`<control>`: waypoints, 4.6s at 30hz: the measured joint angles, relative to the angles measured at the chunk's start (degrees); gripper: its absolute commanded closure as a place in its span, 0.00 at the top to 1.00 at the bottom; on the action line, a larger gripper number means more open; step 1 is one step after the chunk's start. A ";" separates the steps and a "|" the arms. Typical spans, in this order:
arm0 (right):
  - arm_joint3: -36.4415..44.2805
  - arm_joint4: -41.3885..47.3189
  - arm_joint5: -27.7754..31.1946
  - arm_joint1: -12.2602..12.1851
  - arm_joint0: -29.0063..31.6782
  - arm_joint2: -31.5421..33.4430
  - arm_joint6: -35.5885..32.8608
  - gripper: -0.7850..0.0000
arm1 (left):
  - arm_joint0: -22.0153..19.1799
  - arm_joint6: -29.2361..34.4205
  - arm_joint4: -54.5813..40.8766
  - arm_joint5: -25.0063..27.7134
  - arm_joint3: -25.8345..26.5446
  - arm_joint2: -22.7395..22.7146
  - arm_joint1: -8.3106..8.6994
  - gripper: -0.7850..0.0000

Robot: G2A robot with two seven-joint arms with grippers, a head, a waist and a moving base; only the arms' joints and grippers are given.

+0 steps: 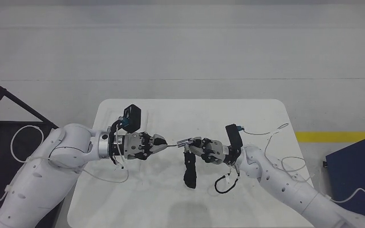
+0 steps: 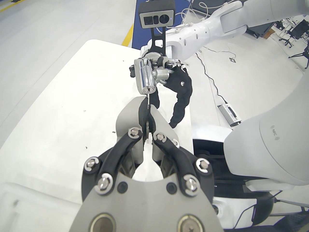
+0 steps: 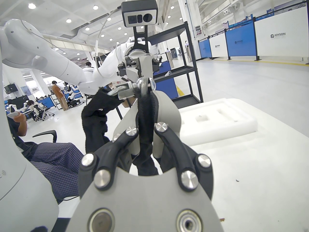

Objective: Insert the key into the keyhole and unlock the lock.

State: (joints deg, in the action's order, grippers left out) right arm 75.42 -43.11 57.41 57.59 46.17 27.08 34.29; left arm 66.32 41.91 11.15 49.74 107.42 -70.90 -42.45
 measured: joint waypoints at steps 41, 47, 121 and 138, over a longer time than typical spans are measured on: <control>0.00 0.00 0.00 0.00 0.00 0.00 0.00 0.00 | -1.34 -1.57 -1.43 0.80 -3.02 2.20 -0.70 0.00; 0.00 0.00 0.00 0.00 0.00 0.00 0.00 0.00 | -0.91 -1.88 -1.65 1.86 -2.89 1.91 -0.66 0.00; 0.00 0.00 0.00 -0.01 0.00 0.00 0.00 0.00 | -4.64 -5.14 1.18 -0.73 -3.00 8.06 -3.16 0.45; 0.00 0.00 0.00 0.00 0.00 0.00 0.00 0.00 | -3.47 -4.72 -1.14 1.00 -3.98 6.13 -2.88 1.00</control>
State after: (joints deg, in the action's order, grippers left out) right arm 75.42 -43.11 57.41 57.59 46.17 27.08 34.30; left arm 62.85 37.19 10.01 50.74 103.44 -64.77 -45.32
